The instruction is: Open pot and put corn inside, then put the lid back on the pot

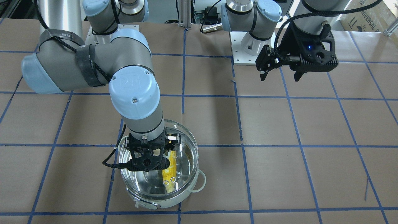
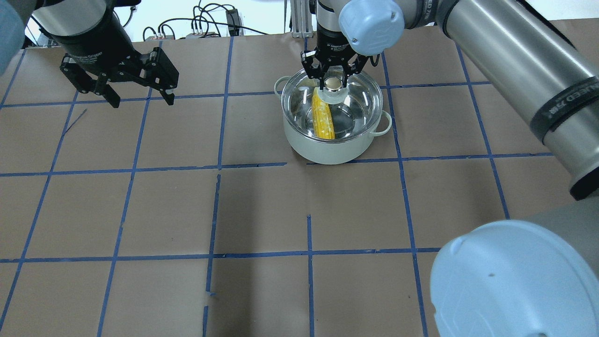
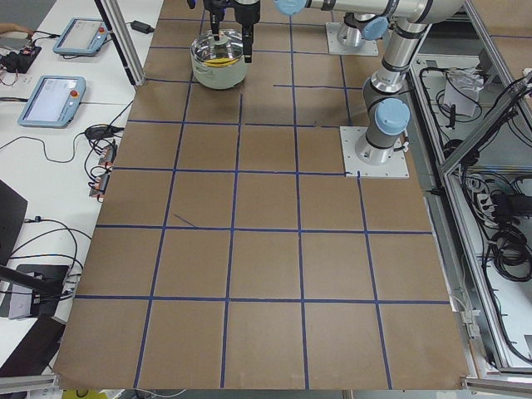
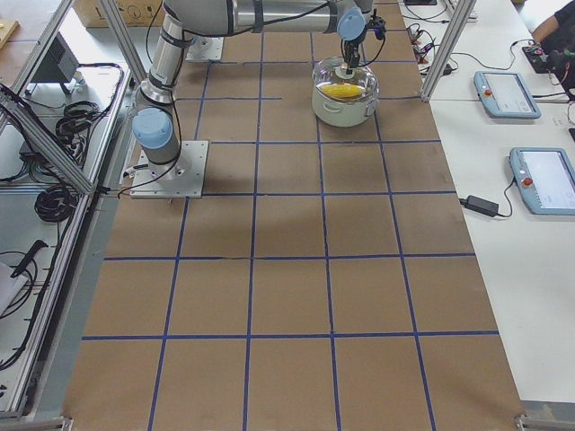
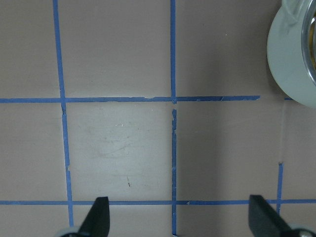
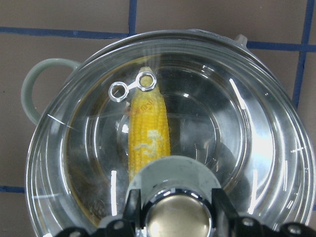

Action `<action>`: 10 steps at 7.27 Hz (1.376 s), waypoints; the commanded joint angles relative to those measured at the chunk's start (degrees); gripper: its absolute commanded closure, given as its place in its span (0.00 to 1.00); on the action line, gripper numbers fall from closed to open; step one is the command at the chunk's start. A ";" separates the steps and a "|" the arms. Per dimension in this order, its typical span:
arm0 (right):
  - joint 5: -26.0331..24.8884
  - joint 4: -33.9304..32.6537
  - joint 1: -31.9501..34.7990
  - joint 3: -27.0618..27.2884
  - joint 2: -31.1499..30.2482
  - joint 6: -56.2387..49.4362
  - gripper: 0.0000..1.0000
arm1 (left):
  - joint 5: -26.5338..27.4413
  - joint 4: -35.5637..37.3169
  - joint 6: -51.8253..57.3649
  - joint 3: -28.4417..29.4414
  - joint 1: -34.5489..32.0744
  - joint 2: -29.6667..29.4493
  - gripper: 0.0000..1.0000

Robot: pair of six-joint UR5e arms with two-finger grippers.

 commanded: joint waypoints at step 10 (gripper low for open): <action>-0.69 -3.44 -0.17 -0.13 0.57 -0.03 0.30 | 0.07 0.00 0.00 -0.23 -0.09 -0.12 0.00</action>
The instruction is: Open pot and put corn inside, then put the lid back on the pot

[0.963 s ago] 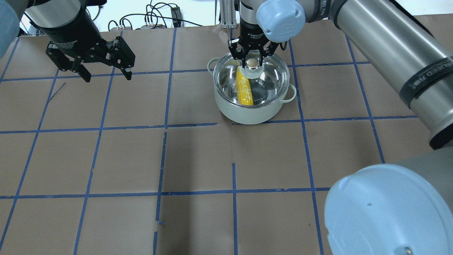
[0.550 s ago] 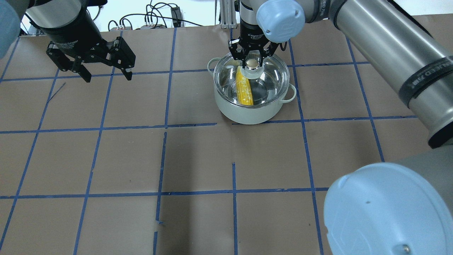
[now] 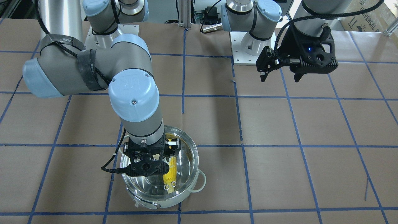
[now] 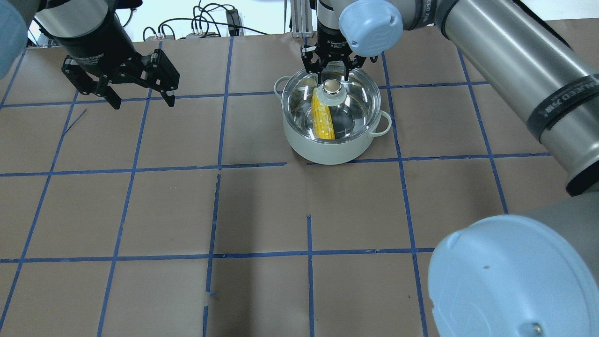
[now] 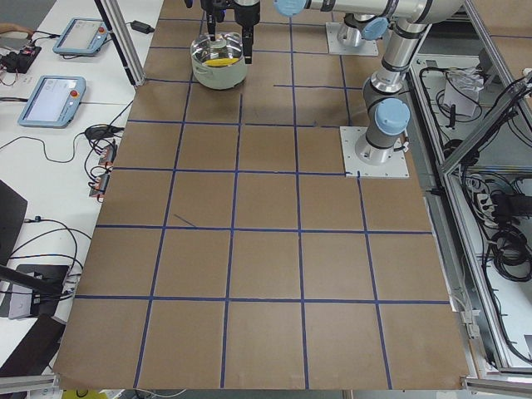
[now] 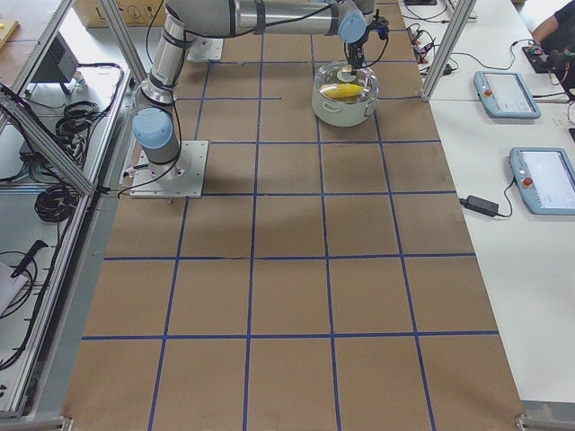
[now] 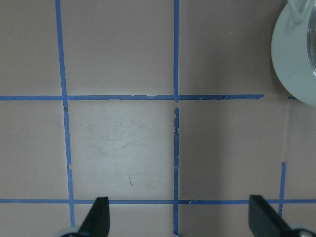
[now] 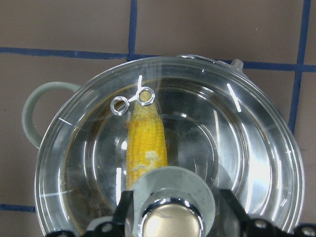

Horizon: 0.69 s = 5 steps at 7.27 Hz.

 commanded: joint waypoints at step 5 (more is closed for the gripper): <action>-0.04 10.61 -9.11 -0.05 -12.27 -2.17 0.00 | -0.07 0.00 0.00 0.00 0.00 0.00 0.00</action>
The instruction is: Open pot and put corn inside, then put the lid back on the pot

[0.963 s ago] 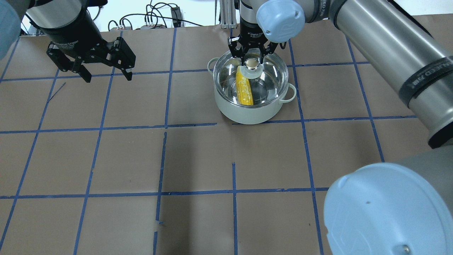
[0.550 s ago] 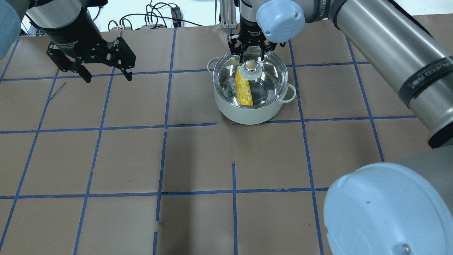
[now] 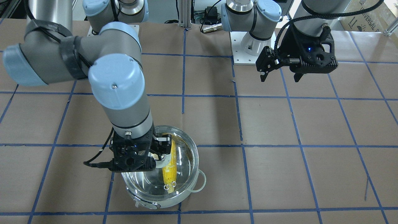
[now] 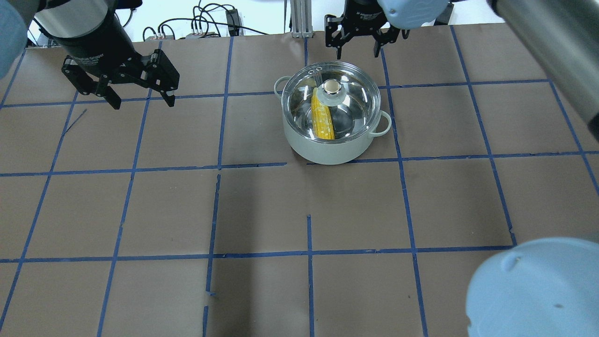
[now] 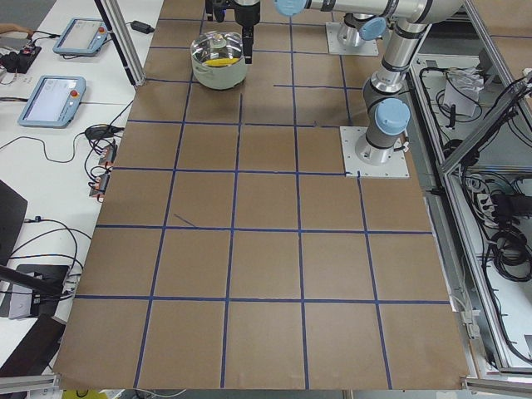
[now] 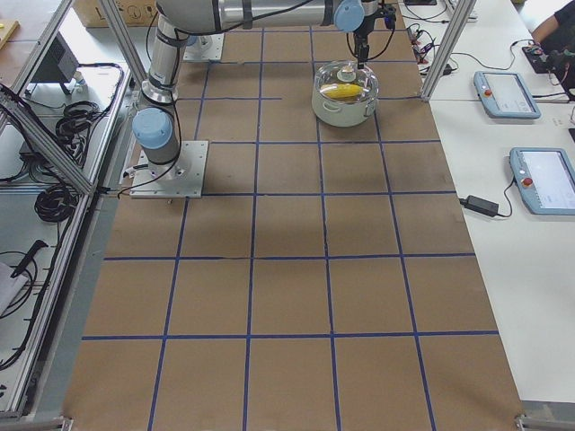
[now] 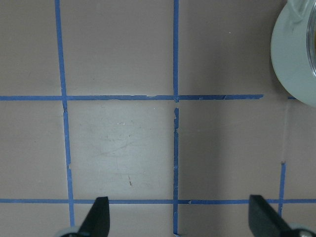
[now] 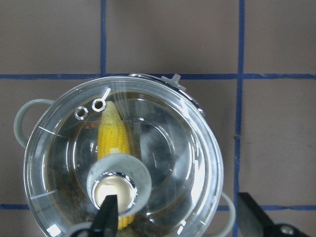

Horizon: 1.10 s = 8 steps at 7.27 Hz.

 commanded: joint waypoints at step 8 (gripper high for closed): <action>0.63 4.24 -9.94 16.61 -18.04 -9.28 0.00 | 0.26 -0.18 0.00 -0.09 -0.09 0.17 0.00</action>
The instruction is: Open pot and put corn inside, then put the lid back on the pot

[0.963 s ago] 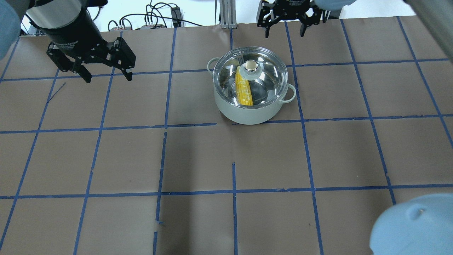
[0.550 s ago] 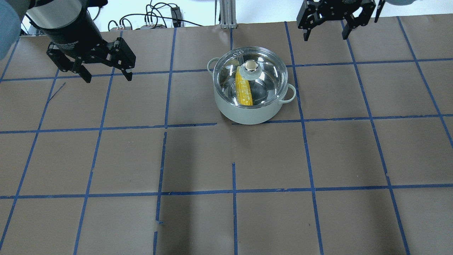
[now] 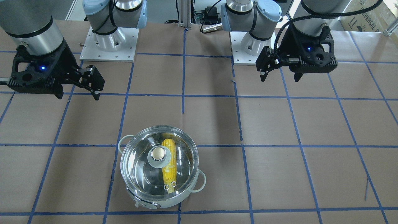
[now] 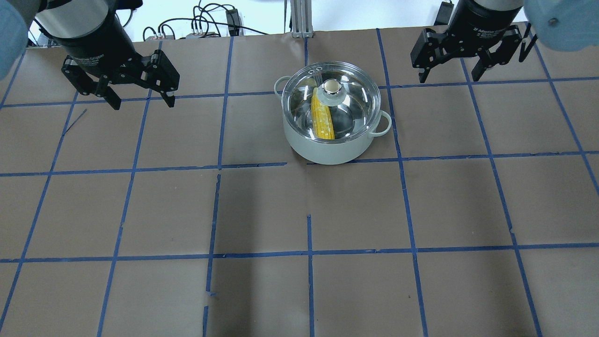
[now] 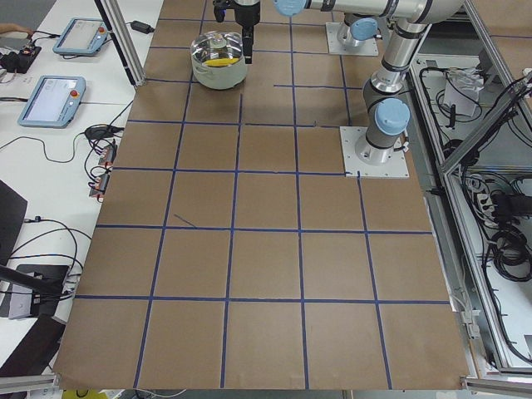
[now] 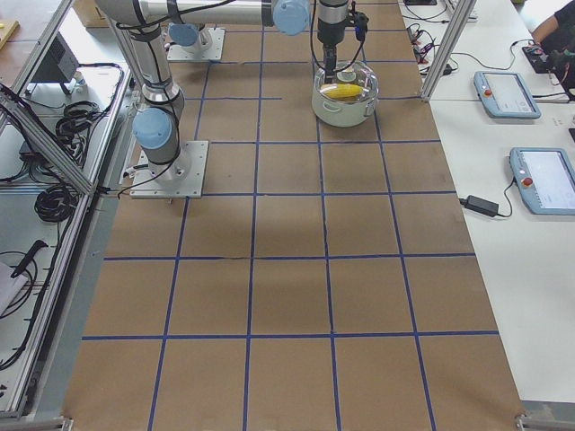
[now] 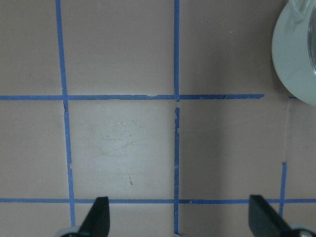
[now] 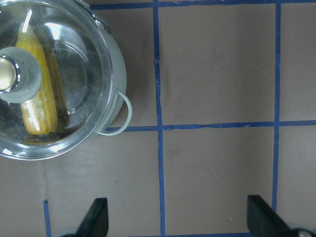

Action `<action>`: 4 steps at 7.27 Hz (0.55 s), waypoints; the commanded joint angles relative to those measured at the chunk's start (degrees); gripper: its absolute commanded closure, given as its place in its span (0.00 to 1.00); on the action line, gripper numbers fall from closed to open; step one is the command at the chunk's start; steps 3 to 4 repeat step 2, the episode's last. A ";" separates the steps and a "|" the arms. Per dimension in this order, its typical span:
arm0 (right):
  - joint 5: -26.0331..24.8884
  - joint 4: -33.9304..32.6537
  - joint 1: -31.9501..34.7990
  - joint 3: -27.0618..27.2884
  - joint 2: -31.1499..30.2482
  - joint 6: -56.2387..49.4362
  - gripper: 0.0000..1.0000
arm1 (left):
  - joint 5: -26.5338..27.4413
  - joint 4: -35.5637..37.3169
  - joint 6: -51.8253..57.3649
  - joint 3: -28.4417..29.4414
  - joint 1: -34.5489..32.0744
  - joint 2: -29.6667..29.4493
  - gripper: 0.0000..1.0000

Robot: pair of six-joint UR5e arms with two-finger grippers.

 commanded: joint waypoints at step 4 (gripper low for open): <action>0.46 -0.10 0.27 -3.48 1.78 0.07 0.00 | -0.16 0.11 1.61 0.00 0.09 -0.37 0.00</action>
